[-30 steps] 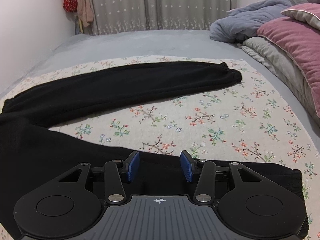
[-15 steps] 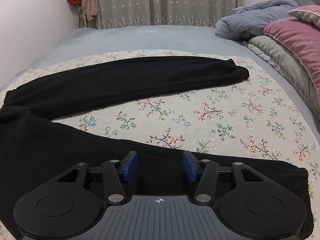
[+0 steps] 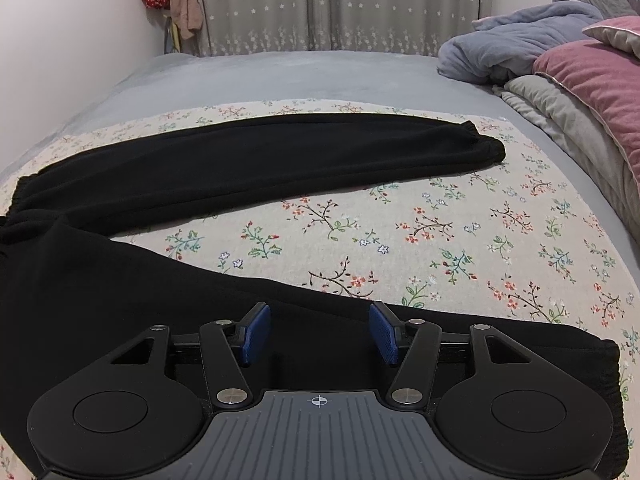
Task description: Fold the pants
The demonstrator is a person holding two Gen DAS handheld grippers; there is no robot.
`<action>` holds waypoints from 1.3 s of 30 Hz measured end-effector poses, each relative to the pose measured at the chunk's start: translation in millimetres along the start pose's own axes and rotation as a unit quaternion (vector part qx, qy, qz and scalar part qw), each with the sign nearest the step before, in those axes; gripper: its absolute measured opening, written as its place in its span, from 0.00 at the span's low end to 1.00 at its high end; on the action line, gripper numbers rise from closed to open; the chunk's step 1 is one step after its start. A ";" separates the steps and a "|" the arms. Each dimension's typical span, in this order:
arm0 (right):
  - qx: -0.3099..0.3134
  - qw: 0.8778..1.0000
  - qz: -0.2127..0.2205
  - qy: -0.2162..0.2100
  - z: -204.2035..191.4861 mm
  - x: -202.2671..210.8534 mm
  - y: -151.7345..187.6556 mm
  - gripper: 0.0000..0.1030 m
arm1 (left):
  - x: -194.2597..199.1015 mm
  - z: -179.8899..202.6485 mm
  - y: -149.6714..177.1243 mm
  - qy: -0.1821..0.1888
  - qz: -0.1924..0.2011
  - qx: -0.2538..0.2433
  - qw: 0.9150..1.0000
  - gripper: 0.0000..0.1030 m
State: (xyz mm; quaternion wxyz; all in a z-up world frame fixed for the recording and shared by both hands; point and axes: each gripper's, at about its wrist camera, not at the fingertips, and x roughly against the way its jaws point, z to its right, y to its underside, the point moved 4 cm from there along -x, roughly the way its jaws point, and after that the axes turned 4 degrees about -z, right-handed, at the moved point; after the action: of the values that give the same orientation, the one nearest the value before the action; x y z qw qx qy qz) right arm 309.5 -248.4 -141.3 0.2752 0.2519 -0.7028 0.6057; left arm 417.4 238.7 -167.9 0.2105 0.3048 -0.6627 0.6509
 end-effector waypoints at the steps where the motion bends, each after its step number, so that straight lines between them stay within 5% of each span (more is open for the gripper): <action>1: 0.000 1.000 0.001 0.000 -0.1 0.1 0.0 0.53 | 0.0 -1.3 -1.2 -0.005 0.002 0.005 1.000 0.22; 7: -0.003 1.000 0.007 -0.001 0.7 3.2 0.2 0.53 | -0.4 -13.7 -3.7 -0.040 0.010 0.019 0.999 0.17; 10: -0.002 1.000 0.007 -0.001 0.4 3.1 0.2 0.53 | 0.5 -24.8 -1.9 -0.027 0.005 0.035 0.999 0.17; 26: -0.001 1.000 0.005 -0.005 -1.4 -0.3 1.7 0.53 | -6.4 -12.4 2.3 -0.064 -0.002 -0.015 0.998 0.19; 29: -0.004 1.000 0.000 -0.006 -0.2 -4.4 0.8 0.53 | -3.5 -16.2 -0.9 -0.065 -0.005 -0.004 0.998 0.31; 31: -0.011 1.000 0.001 -0.007 4.7 -6.0 -3.2 0.63 | 0.1 -21.8 -4.3 -0.064 -0.002 0.010 0.998 0.55; 34: -0.020 1.000 0.005 -0.006 17.6 -9.2 -12.8 0.71 | 6.8 -32.2 -13.3 -0.057 0.008 0.026 0.998 0.77; 39: -0.087 0.996 0.011 -0.023 64.9 -23.8 -42.2 0.71 | 15.4 -53.9 -42.6 0.001 0.031 0.119 0.992 0.84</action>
State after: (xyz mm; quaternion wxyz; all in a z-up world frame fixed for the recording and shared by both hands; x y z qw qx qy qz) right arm 350.3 -318.1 -135.2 0.2734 0.2332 -0.7616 0.5393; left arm 428.7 291.5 -122.7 0.1531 0.3063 -0.5897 0.7314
